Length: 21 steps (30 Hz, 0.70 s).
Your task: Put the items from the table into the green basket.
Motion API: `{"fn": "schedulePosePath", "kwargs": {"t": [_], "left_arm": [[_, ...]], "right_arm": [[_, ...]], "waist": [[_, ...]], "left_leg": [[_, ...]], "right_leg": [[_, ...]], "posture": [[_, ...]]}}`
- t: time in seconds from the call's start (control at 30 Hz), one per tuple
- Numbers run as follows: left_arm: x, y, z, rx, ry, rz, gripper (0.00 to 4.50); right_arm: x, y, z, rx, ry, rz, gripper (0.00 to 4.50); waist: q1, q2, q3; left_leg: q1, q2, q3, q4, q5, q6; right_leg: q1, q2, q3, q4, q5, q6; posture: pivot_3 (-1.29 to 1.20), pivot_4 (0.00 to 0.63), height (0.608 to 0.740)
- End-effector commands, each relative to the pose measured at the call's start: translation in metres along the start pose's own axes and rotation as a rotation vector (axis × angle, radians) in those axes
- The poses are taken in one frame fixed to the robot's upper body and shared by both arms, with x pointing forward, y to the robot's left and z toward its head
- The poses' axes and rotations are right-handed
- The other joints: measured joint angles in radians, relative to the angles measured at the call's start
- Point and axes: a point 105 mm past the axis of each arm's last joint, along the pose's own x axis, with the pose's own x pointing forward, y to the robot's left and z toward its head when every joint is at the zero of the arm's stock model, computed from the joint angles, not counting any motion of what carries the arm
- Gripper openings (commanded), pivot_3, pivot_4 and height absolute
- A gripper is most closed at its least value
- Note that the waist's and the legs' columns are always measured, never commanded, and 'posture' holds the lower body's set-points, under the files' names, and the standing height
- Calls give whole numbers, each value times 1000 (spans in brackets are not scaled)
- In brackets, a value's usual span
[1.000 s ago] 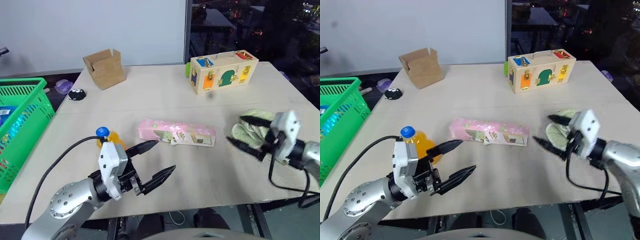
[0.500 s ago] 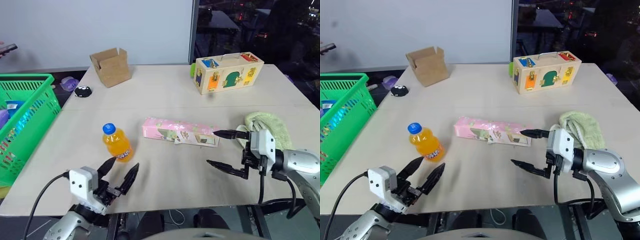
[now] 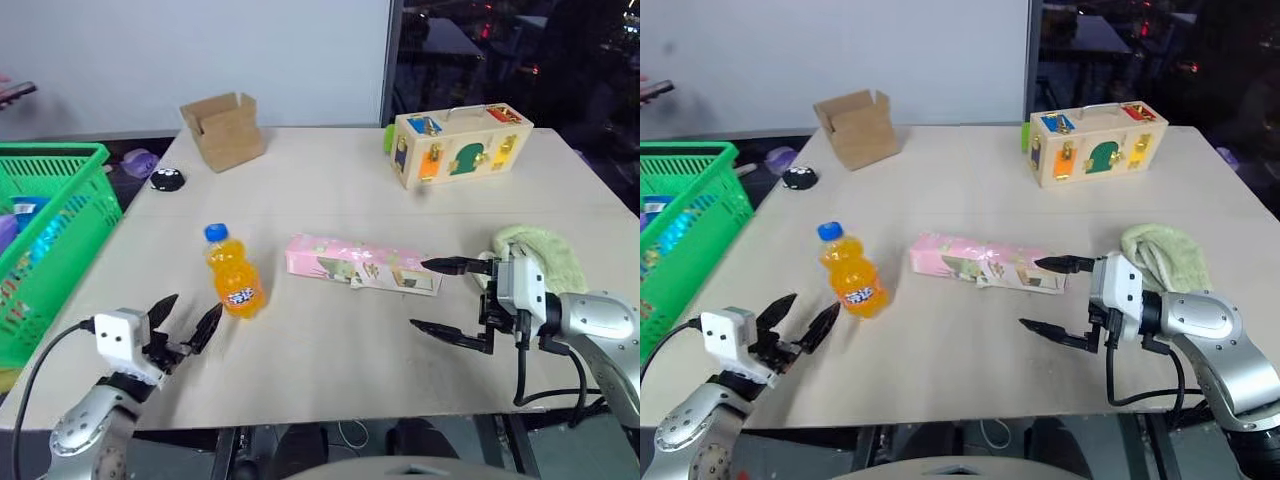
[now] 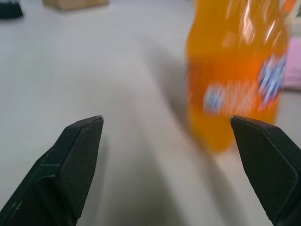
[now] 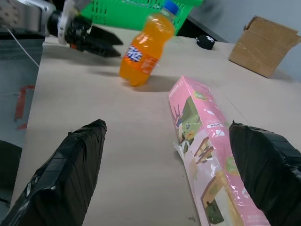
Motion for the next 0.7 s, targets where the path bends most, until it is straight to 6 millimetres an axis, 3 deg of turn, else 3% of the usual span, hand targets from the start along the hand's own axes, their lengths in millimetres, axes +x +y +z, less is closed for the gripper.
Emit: {"fn": "schedulePosePath", "kwargs": {"t": [0.03,0.2,0.37,0.5,0.63,0.7], "left_arm": [[-9,-18,7,46,-53,-117,4500],[-31,-35,-5,10,-49,-225,4500],[-37,-29,4,-170,-115,-208,4500],[-17,-23,33,-202,-146,-140,4500],[13,-11,71,14,-88,93,4500],[44,-26,119,-12,-118,47,4500]], "right_arm": [[4,7,13,-59,-33,64,4425],[6,6,12,-65,-32,73,4425],[8,6,9,-59,-31,60,4425],[10,3,10,-56,-35,49,4425],[10,1,10,-58,-36,45,4425],[9,-2,10,-70,-33,39,4425]], "waist": [[2,-2,-1],[0,-2,-1],[2,0,0],[3,-2,-1],[7,-3,-1],[12,-4,-1]], "left_leg": [[0,0,-1,0,0,0],[0,0,1,0,-1,0],[1,1,1,2,-2,-2],[0,2,1,4,-3,-4],[0,1,0,5,-1,0],[0,1,0,5,-1,0]], "right_leg": [[0,0,-1,0,0,0],[0,-1,1,0,0,0],[0,-1,0,0,0,0],[0,-1,0,1,0,0],[1,0,-1,2,0,1],[2,0,-1,2,0,1]], "posture": [[58,0,740],[59,0,740],[70,0,740],[80,0,740],[89,0,740],[89,0,740]]}}
